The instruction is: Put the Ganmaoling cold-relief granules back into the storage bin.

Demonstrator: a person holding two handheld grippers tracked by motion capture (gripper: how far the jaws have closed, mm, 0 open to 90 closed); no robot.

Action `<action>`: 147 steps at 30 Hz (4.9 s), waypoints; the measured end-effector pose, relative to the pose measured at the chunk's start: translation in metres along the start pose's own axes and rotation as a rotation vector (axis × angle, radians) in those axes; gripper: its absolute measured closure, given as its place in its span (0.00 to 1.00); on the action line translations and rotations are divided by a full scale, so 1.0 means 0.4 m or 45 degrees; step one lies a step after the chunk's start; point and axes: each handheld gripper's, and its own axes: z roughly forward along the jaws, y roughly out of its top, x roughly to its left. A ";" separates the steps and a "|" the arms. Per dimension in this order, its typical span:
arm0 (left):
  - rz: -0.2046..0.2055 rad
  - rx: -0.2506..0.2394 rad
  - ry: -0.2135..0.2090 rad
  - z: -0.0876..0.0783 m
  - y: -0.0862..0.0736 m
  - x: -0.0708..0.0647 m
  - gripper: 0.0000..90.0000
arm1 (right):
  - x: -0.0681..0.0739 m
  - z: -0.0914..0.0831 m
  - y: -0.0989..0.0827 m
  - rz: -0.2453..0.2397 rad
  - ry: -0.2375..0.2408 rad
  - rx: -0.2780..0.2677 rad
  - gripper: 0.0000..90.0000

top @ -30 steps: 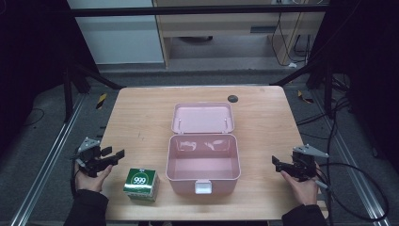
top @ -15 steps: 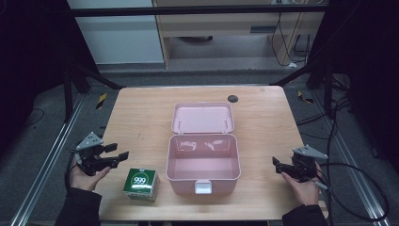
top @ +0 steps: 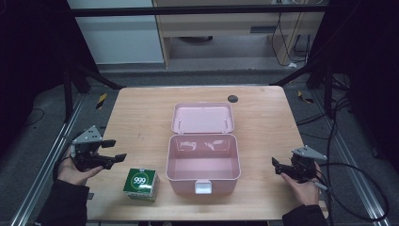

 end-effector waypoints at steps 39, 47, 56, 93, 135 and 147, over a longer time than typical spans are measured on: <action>0.526 0.407 -0.379 0.072 0.065 -0.103 0.12 | 0.006 0.017 -0.014 -0.087 0.004 0.040 0.10; 0.612 0.476 -0.434 0.098 0.068 -0.126 0.09 | 0.006 0.019 -0.014 -0.099 0.004 0.048 0.09; 0.649 0.510 -0.469 0.123 0.070 -0.135 0.06 | 0.008 0.020 -0.015 -0.101 0.000 0.059 0.08; 0.735 0.586 -0.506 0.214 0.062 -0.156 0.05 | 0.012 0.030 -0.017 -0.126 0.001 0.109 0.05; 0.691 0.582 -0.546 0.259 0.004 -0.139 0.10 | 0.016 0.037 -0.020 -0.163 0.004 0.153 0.04; 0.682 0.592 -0.545 0.261 0.006 -0.137 0.14 | 0.016 0.038 -0.020 -0.165 0.011 0.157 0.04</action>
